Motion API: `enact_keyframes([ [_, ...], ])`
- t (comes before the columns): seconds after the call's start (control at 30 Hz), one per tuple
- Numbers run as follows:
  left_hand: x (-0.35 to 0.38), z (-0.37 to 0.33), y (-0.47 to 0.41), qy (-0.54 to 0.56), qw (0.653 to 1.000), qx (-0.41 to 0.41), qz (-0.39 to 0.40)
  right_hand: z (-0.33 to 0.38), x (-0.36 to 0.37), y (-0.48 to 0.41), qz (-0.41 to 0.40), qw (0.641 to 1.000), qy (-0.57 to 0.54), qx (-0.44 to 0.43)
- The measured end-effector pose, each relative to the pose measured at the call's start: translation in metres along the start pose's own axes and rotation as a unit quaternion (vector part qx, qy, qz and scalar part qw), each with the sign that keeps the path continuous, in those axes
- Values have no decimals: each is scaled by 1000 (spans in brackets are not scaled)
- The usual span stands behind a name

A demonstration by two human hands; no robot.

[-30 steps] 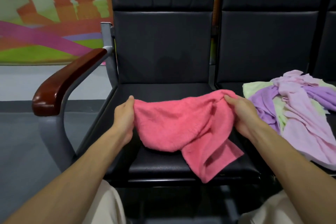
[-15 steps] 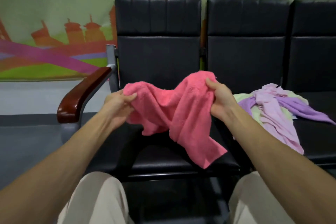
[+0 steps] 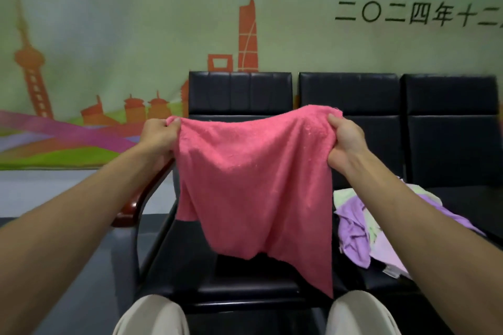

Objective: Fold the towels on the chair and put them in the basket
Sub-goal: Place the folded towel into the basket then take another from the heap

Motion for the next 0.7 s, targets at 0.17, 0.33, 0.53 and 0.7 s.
enact_keyframes([
  [0.17, 9, -3, 20, 211, 941, -205, 165, 12, -10, -2, -44, 999, 30, -12],
  [0.33, 18, -19, 25, 265, 929, -107, 238, 6, -9, -7, -40, 997, 59, 12],
  [0.53, 13, -14, 19, -259, 938, 225, 42, 6, -8, -12, -56, 996, 69, -15],
  [0.7, 5, -1, 15, -357, 885, 296, -47, 4, -23, -10, -82, 986, 142, -44],
])
Point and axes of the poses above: each hand's wrist, its own y-axis away from the middle knuckle, its own x-axis out of the palm, z = x × y, the point moved 6 cm from there along -y, towards the middle knuckle, and after that the axes turned 8 degrees about -x, right-handed, at the moved point
